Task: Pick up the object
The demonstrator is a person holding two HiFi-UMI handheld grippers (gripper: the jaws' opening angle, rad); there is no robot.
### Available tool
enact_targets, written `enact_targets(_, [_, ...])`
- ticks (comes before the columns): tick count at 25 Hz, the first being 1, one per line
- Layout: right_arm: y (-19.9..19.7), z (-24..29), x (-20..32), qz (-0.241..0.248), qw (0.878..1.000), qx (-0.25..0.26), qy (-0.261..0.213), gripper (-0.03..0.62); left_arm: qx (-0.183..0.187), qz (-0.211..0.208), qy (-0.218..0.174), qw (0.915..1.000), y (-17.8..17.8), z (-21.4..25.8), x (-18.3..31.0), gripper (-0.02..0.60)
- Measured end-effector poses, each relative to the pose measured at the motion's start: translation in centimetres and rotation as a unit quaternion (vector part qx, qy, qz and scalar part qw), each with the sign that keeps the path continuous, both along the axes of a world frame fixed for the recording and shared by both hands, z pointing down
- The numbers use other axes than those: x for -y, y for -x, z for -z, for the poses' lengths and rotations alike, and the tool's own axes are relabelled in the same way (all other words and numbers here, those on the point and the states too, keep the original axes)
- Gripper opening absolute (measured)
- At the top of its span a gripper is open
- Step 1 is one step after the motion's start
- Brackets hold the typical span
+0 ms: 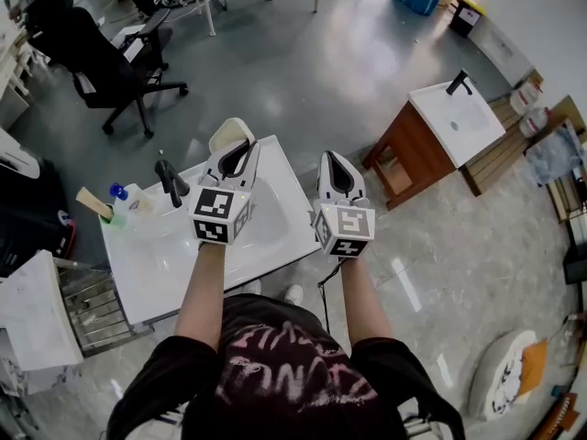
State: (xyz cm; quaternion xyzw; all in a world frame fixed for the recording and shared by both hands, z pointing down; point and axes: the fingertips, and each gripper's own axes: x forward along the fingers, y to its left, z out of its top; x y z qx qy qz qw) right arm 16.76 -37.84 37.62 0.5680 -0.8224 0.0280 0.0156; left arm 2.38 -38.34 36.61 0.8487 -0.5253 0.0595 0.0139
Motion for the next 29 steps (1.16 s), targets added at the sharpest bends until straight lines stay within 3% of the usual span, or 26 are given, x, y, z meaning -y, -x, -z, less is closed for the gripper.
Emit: enact_targets(29, [-0.8,1.3,0.0,-0.009,1.000,-0.007,-0.013,0.014,-0.005,-0.009,-0.025,0.9996,0.1,1.7,-0.6,0.035])
